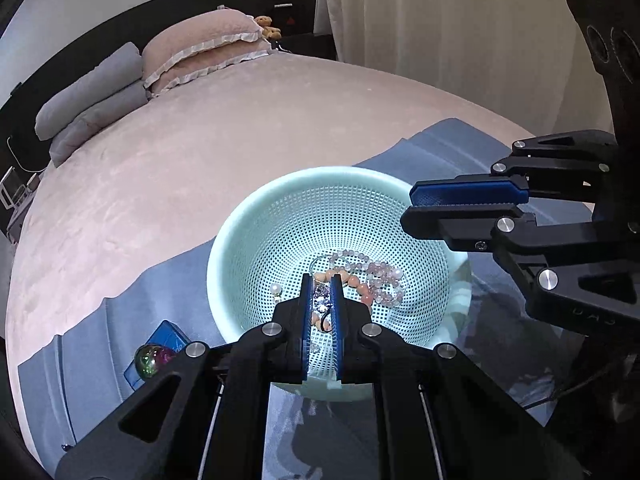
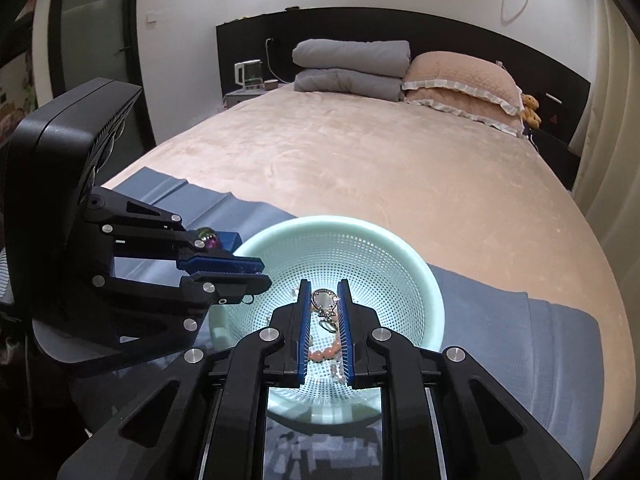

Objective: Organize jewelry

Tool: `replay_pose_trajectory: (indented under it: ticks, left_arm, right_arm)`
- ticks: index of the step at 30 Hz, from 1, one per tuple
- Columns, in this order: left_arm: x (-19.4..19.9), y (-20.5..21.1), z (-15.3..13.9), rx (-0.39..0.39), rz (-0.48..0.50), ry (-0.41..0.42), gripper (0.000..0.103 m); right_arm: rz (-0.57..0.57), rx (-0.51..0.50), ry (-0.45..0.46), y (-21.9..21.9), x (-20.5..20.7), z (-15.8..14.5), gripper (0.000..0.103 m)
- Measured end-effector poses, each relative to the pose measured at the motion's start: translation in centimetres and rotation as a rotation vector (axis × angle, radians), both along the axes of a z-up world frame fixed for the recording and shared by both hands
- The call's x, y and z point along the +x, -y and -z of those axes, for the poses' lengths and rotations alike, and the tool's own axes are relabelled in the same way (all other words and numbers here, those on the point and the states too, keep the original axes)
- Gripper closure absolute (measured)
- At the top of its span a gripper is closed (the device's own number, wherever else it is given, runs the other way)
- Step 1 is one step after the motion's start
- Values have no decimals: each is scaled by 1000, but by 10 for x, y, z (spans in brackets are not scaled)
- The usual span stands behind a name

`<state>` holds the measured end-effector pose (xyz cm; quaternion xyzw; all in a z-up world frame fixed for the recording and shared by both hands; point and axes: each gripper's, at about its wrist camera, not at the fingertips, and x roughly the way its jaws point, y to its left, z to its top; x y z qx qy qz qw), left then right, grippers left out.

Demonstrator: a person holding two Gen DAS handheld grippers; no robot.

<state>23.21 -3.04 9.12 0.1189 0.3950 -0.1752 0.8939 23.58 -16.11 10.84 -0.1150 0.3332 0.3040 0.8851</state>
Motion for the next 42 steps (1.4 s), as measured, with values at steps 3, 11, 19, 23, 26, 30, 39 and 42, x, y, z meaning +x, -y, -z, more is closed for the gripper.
replay_pose_trajectory:
  ticks: [3,11,19,23,26,30,39,42]
  left_arm:
    - [11,-1,16,-5,5,-34,94]
    - [23,-2,35,-6,12,-72,94]
    - [-1,-16,9,10,-71,52,29]
    - [-29,-28,-8,6,-130,107,7]
    - [-57,-32,-17,-1,-149,151,6]
    - [-85,-33,-19,-27,-180,165,6]
    - [-135,-25,-5,-97,-259,176,6]
    - [-149,-24,2,-86,-299,192,6]
  right_arm:
    - [4,-8,-27,-2,13,15,91]
    - [13,0,-69,0,29,35,90]
    - [36,-3,-18,9,13,21,55]
    - [61,4,48,15,-9,3,24]
    - [63,7,99,17,-30,-10,18]
    - [58,-5,122,17,-53,-19,17]
    - [62,-28,126,23,-97,-19,17]
    - [72,-25,109,27,-110,-11,17]
